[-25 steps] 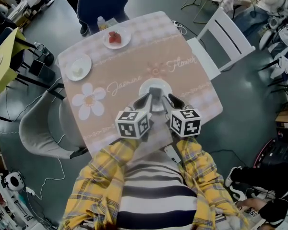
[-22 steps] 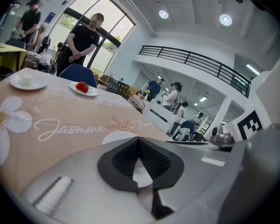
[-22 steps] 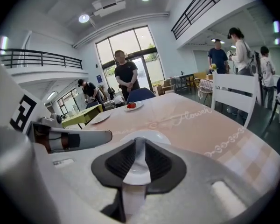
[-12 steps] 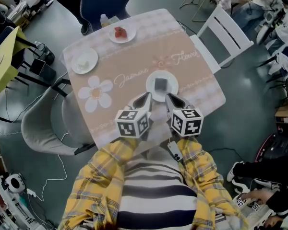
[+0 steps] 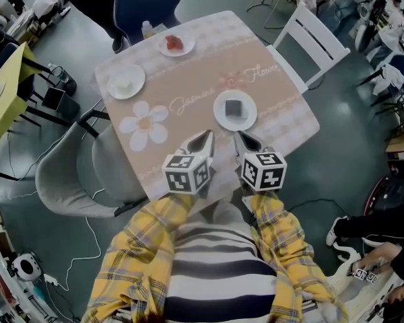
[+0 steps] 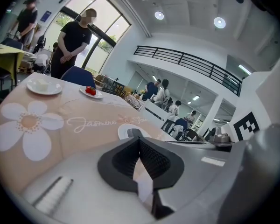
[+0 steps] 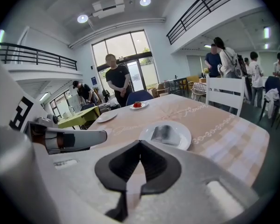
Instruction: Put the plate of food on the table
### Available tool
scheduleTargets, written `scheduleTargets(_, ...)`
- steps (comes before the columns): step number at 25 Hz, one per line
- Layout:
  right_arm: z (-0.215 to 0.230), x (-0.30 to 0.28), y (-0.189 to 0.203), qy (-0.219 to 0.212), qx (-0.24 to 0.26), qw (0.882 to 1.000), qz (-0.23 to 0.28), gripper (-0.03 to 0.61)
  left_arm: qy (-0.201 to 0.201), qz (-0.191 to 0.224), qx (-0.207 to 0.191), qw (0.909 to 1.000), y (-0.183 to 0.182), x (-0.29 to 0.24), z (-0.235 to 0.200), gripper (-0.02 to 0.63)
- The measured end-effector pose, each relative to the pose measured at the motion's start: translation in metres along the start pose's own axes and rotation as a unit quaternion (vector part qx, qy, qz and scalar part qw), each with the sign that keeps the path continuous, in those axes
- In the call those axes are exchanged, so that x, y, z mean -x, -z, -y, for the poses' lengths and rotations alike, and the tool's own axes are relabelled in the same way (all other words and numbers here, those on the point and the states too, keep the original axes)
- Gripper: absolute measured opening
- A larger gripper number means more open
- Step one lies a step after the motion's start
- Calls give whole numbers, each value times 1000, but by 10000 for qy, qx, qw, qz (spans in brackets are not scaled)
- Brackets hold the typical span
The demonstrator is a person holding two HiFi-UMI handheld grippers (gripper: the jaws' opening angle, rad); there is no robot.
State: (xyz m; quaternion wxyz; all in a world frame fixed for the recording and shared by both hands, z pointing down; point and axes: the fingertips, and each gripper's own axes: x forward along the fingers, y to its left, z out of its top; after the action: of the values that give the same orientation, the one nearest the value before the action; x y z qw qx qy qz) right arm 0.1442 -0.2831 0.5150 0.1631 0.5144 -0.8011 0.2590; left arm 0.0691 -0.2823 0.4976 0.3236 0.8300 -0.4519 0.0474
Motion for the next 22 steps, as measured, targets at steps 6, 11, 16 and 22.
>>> scheduleTargets(6, -23, 8, 12, 152, -124, 9997, 115, -3, 230, -137, -140, 9995, 9, 21, -4, -8)
scheduleTargets(11, -39, 18, 25, 346, -273, 9989, 186, -3, 491, -300, -265, 9980, 19, 35, -1, -8)
scheduleTargets(16, -46, 30, 36, 446, -414, 9978, 273, -3, 654, -410, -363, 9964, 30, 43, 7, -8)
scheduleTargets(22, -44, 46, 43, 493, -470, 9970, 357, -3, 707, -498, -436, 9953, 45, 50, 23, -8)
